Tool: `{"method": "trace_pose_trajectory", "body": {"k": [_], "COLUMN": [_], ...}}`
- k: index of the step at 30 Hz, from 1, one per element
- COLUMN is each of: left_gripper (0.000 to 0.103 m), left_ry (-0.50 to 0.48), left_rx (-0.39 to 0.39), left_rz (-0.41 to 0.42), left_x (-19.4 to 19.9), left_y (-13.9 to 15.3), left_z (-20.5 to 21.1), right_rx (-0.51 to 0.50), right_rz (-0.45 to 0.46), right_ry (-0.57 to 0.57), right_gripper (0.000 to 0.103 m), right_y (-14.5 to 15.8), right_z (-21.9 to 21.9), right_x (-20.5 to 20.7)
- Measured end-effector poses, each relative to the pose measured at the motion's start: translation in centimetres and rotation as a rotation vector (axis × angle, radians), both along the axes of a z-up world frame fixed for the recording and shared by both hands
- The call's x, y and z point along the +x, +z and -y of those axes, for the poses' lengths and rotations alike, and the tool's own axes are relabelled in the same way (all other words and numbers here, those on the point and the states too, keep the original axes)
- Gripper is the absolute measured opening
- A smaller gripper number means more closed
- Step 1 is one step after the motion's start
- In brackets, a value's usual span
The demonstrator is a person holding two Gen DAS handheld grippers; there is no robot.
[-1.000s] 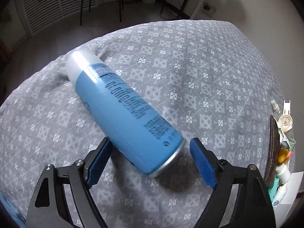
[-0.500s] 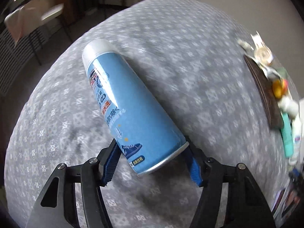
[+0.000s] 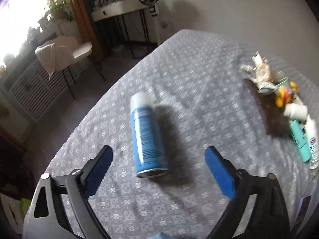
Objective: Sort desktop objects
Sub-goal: 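Lower the spray can onto the bed and open the left gripper, then grasp the white lotion bottle with the right gripper and lift it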
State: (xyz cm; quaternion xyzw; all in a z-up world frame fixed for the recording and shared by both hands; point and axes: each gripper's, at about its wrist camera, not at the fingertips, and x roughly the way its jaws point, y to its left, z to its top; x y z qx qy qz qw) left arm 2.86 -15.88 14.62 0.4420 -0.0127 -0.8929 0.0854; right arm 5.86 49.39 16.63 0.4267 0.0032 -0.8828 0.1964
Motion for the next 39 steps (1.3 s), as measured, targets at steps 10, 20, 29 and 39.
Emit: {"method": "trace_pose_trajectory", "body": {"k": [10, 20, 29, 39], "left_gripper": [0.103, 0.103, 0.103, 0.103], "left_ry": [-0.144, -0.209, -0.202, -0.195], "left_rx": [0.318, 0.152, 0.103, 0.098], "left_rz": [0.122, 0.156, 0.024, -0.005], "left_x": [0.1, 2.3, 3.9, 3.8], "left_y": [-5.6, -10.6, -11.0, -11.3], "left_z": [-13.3, -17.7, -18.2, -18.4], "right_rx": [0.117, 0.034, -0.205, -0.441], "right_rz": [0.031, 0.185, 0.219, -0.024], "right_ry": [0.34, 0.381, 0.336, 0.04], "right_gripper": [0.103, 0.054, 0.043, 0.012], "right_y": [0.1, -3.3, -0.7, 12.8], "right_z": [11.8, 11.9, 9.1, -6.3], "right_x": [-4.5, -7.4, -6.5, -8.2]}}
